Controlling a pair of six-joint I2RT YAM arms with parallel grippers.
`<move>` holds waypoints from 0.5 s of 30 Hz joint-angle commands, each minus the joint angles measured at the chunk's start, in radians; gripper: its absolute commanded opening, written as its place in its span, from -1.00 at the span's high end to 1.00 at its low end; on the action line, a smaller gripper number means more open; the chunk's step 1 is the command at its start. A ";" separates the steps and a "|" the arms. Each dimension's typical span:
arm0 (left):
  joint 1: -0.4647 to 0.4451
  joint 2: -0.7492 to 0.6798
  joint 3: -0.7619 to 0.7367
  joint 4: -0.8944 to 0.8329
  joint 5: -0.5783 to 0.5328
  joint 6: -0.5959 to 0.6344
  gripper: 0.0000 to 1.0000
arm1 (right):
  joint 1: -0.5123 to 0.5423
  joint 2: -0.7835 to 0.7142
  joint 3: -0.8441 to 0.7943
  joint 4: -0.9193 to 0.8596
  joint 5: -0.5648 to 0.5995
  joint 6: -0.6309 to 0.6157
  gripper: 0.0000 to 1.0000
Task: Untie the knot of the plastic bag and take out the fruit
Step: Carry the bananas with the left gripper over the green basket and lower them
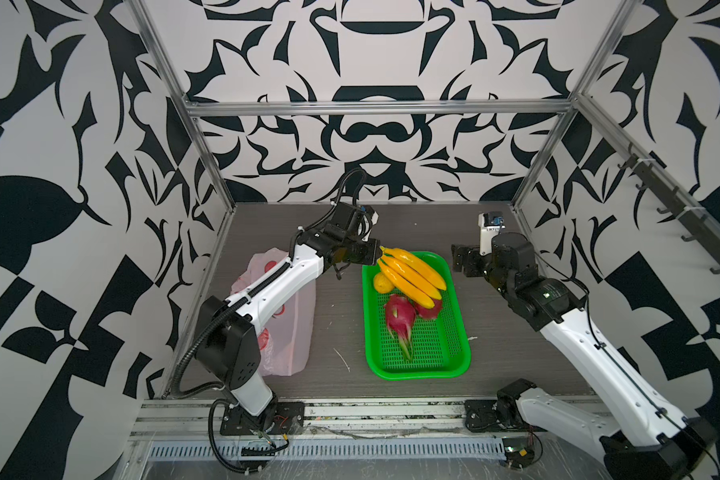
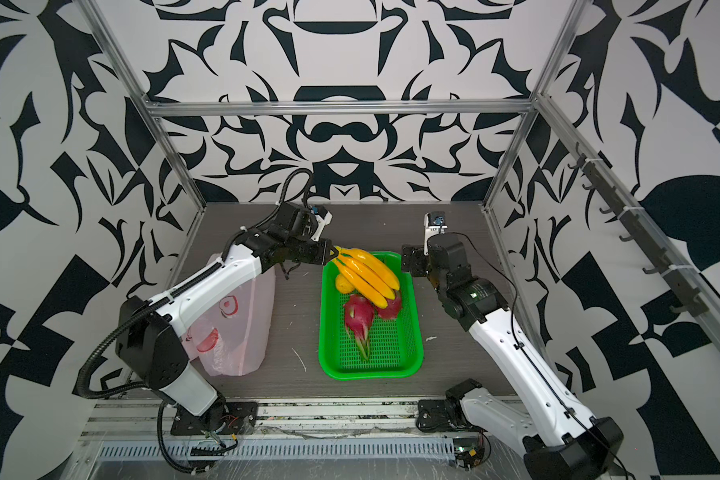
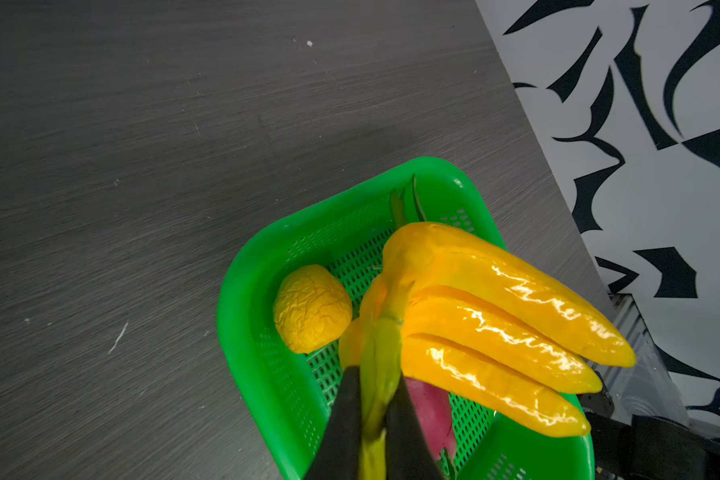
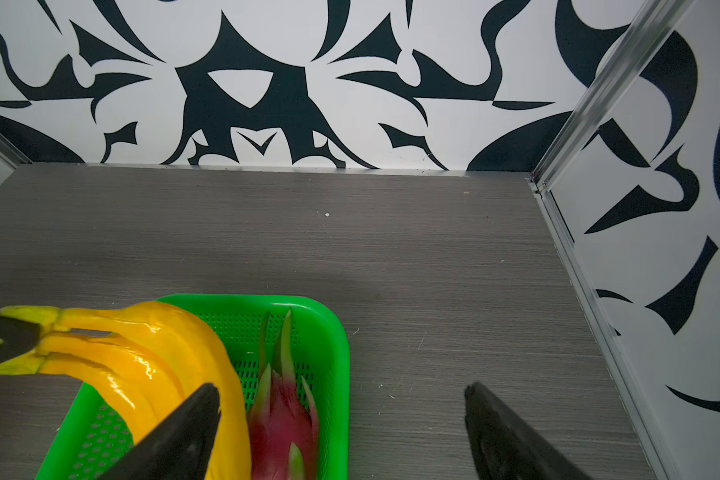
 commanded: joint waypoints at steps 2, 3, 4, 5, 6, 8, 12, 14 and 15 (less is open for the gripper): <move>-0.004 0.044 0.055 -0.010 0.050 0.003 1.00 | -0.011 -0.006 -0.009 0.034 -0.014 -0.016 -0.89; -0.004 0.054 0.063 -0.016 0.051 0.002 1.00 | -0.013 -0.004 -0.014 0.036 -0.014 -0.017 -0.89; -0.006 0.065 0.068 -0.022 0.052 0.003 1.00 | -0.016 -0.001 -0.018 0.036 -0.015 -0.019 -0.89; -0.006 0.072 0.071 -0.023 0.051 0.003 1.00 | -0.020 0.002 -0.022 0.036 -0.016 -0.019 -0.89; -0.005 0.081 0.075 -0.029 0.051 0.002 1.00 | -0.022 0.005 -0.025 0.036 -0.017 -0.019 -0.89; -0.006 0.101 0.088 -0.048 0.046 0.005 1.00 | -0.027 0.011 -0.032 0.038 -0.019 -0.021 -0.89; -0.005 0.135 0.105 -0.083 0.046 0.011 1.00 | -0.034 0.010 -0.039 0.046 -0.022 -0.021 -0.89; -0.006 0.151 0.112 -0.096 0.048 0.013 0.91 | -0.037 0.009 -0.039 0.046 -0.022 -0.022 -0.89; -0.006 0.157 0.114 -0.100 0.048 0.014 0.88 | -0.038 0.008 -0.039 0.046 -0.022 -0.025 -0.89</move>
